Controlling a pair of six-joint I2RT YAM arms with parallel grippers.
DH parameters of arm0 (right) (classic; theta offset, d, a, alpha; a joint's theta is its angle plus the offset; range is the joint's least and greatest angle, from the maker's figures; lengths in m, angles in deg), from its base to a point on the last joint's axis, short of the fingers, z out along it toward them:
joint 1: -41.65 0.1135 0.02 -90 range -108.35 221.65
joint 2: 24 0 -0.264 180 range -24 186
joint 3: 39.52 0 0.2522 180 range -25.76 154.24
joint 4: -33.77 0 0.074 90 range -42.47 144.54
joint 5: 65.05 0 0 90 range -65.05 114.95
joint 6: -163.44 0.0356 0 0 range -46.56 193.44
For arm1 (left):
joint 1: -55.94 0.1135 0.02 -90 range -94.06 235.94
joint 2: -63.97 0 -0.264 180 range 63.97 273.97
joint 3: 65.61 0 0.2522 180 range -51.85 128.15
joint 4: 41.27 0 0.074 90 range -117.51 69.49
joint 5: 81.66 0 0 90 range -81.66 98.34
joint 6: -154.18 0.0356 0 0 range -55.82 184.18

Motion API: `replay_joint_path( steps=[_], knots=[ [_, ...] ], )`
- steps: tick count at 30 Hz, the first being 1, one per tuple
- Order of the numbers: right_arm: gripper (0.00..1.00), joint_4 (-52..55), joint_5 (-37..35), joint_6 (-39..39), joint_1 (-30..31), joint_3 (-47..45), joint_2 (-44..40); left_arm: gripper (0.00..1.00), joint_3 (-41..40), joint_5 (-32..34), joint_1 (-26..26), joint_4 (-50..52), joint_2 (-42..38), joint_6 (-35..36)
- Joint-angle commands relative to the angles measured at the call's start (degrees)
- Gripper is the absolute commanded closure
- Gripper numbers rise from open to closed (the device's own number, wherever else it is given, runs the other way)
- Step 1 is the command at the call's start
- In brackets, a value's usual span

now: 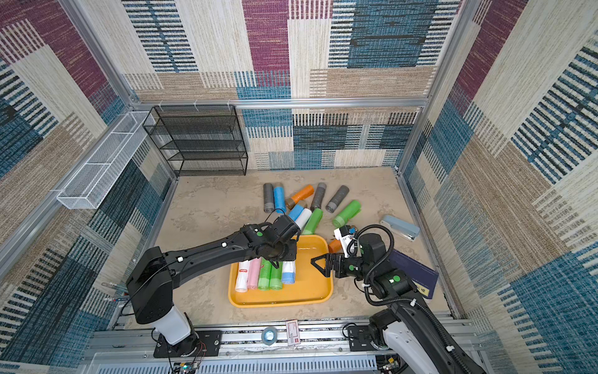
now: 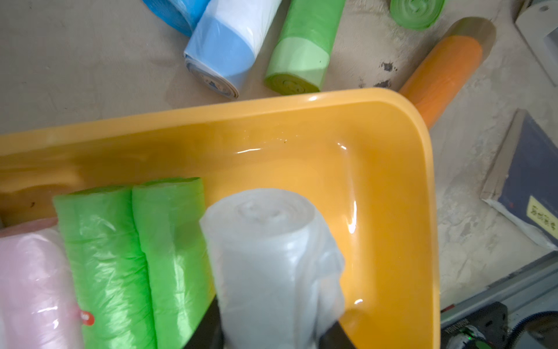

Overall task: Put the roll of trash bags into the storage box
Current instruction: Place the roll of trash bags in the storage box.

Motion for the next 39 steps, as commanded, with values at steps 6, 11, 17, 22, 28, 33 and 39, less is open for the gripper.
replay_joint_path(
  steps=[6, 11, 17, 22, 28, 33, 39],
  knots=[
    [0.01, -0.3, 0.9, -0.5, 0.0, -0.1, -0.7, 0.64, 1.6, 4.2, -2.0, 2.1, 3.2, -1.4],
    [0.01, -0.4, 0.9, -0.5, 0.0, -0.4, -0.9, 0.64, 2.4, 4.8, -2.3, 2.8, 4.6, -1.5],
    [0.01, -0.6, 1.1, -0.7, 0.0, -0.4, -1.0, 0.64, 1.9, 6.1, -2.6, 3.1, 5.2, -2.8],
    [0.01, -0.7, 1.3, -0.7, 0.0, -0.5, -0.9, 0.65, 1.4, 8.1, -2.7, 4.3, 5.5, -4.4],
    [0.01, -0.8, 1.3, -0.7, 0.0, -0.5, -1.0, 0.64, 1.7, 8.6, -2.7, 4.9, 6.5, -4.4],
    [0.01, -0.9, 1.4, -0.8, 0.0, -0.4, -0.6, 0.65, 1.9, 8.8, -2.7, 5.2, 7.2, -4.2],
    [0.01, -0.9, 1.3, -0.8, 0.0, -0.3, -0.6, 0.65, 2.5, 9.5, -2.7, 5.9, 8.1, -4.0]
  ],
)
